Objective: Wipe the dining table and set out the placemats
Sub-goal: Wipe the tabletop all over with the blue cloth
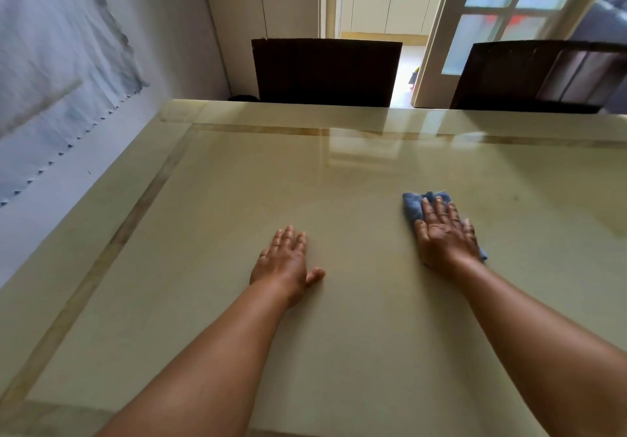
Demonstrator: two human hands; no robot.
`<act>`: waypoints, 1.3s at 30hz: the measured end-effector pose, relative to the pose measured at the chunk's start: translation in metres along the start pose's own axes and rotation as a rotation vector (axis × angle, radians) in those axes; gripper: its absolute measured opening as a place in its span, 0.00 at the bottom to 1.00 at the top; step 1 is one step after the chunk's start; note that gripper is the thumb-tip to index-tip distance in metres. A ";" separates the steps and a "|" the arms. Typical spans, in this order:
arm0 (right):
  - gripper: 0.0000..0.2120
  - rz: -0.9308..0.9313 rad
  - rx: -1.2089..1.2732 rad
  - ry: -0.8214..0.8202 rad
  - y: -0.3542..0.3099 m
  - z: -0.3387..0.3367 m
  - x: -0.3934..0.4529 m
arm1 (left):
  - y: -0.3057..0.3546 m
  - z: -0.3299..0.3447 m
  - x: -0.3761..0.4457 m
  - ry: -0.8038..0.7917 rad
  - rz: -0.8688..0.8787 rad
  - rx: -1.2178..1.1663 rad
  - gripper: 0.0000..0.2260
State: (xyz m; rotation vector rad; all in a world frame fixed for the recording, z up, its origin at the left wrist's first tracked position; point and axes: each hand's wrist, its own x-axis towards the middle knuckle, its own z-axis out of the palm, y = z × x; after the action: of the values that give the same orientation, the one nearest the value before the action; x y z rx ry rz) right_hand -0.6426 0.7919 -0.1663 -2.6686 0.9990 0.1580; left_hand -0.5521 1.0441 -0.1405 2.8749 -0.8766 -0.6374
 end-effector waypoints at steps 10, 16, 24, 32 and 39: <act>0.27 -0.382 -0.013 -0.136 -0.087 0.041 -0.101 | -0.014 0.020 -0.062 0.065 0.001 -0.107 0.27; 0.28 -0.562 -0.076 -0.192 -0.115 0.072 -0.185 | -0.009 0.016 -0.102 -0.031 0.072 -0.101 0.26; 0.28 -0.343 -0.182 -0.199 -0.065 0.055 -0.224 | 0.019 0.026 -0.145 -0.122 0.312 -0.075 0.27; 0.28 -0.055 -0.131 -0.189 0.020 0.026 -0.237 | 0.069 0.043 -0.165 -0.231 0.427 -0.086 0.28; 0.28 -0.029 -0.142 -0.205 0.098 0.004 -0.230 | 0.147 0.058 -0.168 -0.250 0.427 -0.095 0.28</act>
State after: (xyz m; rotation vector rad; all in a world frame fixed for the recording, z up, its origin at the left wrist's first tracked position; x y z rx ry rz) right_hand -0.8805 0.8662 -0.1462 -2.7213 0.9153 0.5032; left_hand -0.7777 1.0163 -0.1045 2.4389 -1.3955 -0.9620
